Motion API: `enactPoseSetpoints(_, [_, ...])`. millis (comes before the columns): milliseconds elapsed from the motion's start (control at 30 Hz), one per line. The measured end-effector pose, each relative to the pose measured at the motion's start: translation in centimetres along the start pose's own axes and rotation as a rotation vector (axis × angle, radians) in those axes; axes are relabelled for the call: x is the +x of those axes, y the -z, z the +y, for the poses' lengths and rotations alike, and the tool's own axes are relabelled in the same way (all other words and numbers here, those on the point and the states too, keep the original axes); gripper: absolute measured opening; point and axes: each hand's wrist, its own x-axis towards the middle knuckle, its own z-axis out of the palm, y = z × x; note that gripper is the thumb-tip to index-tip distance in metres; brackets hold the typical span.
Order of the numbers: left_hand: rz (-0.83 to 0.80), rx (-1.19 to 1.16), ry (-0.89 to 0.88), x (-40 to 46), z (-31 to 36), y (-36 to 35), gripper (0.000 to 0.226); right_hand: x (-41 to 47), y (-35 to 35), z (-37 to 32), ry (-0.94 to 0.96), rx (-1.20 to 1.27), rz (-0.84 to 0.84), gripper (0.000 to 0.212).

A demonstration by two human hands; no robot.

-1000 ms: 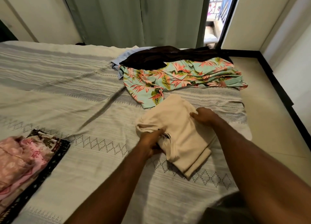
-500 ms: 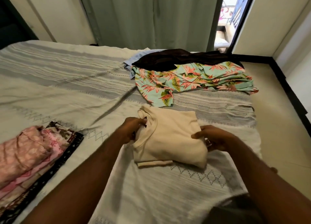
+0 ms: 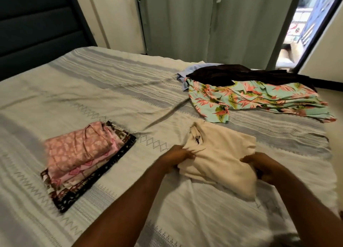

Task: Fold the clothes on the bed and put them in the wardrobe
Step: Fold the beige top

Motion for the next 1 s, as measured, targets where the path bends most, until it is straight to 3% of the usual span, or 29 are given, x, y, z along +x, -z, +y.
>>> enactPoseSetpoints(100, [0.039,-0.114,0.061,-0.8,-0.1,3.5,0.053,-1.4,0.2,1.0,-0.138,-0.009,-0.197,0.072])
enactPoseSetpoints(167, [0.047,-0.094,0.092,-1.3,-1.0,6.0,0.041,-2.0,0.1,1.3,-0.206,-0.211,-0.314,0.093])
enactPoseSetpoints(233, [0.090,-0.068,0.107,-2.2,-2.2,8.0,0.034,-1.9,-0.9,0.6,-0.148,-0.434,-0.214,0.095])
enactPoseSetpoints(333, [0.129,-0.137,0.101,-2.6,-3.5,8.4,0.032,-0.4,-2.0,-1.3,0.141,-0.694,0.226,0.090])
enactPoseSetpoints(400, [0.147,-0.247,0.127,-2.8,-4.3,7.8,0.036,0.9,-2.4,-2.5,0.287,-0.853,0.381,0.099])
enactPoseSetpoints(500, [0.122,-0.600,0.142,-2.8,-5.5,6.8,0.055,2.2,-3.5,-3.5,0.355,-0.978,0.299,0.093])
enactPoseSetpoints(567, [0.084,-0.824,0.118,-2.9,-6.5,5.9,0.043,2.5,-4.4,-3.6,0.374,-0.979,0.179,0.087])
enactPoseSetpoints(633, [0.089,-0.913,0.059,-3.1,-8.1,5.0,0.047,2.5,-5.4,-3.4,0.354,-1.005,0.085,0.084])
enactPoseSetpoints(733, [0.167,-0.891,-0.006,-3.9,-9.2,2.9,0.062,2.9,-6.3,-2.8,0.364,-1.095,0.128,0.083])
enactPoseSetpoints(867, [0.388,-0.683,-0.034,-4.0,-8.7,0.8,0.040,1.6,-7.4,-3.4,0.368,-1.087,0.044,0.060])
enactPoseSetpoints(1000, [0.607,-0.459,-0.100,-3.7,-7.4,0.6,0.012,0.0,-6.9,-4.1,0.438,-0.853,-0.031,0.033])
